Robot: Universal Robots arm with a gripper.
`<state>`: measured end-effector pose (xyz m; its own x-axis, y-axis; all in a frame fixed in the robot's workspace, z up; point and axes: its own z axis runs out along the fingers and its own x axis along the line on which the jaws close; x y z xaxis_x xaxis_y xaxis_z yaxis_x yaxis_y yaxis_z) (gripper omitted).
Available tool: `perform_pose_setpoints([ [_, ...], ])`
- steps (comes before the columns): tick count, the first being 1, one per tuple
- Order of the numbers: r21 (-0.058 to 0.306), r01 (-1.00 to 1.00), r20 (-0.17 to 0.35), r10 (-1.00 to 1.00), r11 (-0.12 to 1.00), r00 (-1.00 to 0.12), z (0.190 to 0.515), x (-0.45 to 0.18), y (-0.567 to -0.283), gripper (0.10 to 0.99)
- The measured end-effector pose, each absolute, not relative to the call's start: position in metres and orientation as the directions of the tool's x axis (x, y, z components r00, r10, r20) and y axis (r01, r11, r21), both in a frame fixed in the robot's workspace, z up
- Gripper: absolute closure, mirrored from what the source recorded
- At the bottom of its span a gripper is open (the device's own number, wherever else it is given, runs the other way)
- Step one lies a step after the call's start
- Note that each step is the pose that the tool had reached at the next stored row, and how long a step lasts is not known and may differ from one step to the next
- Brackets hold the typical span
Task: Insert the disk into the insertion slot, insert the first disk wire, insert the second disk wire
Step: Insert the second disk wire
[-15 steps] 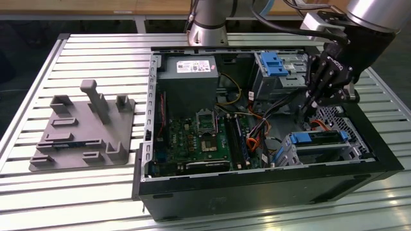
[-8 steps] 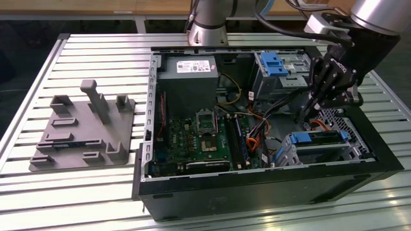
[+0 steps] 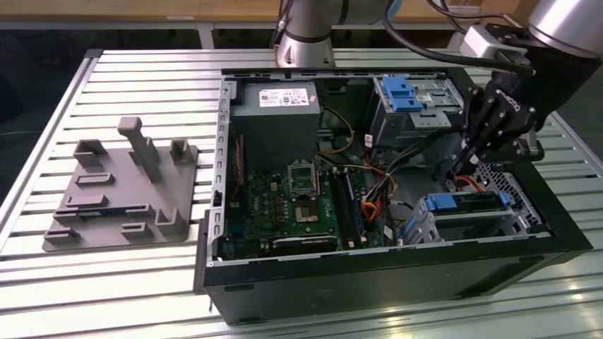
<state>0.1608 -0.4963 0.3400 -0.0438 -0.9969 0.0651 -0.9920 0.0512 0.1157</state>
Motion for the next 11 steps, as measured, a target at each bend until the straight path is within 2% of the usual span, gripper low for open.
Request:
perform_pose_setpoints([
  [11,0.112,-0.992,0.07,-0.996,0.063,-0.056,0.3395,0.1564,-0.5026,0.941],
])
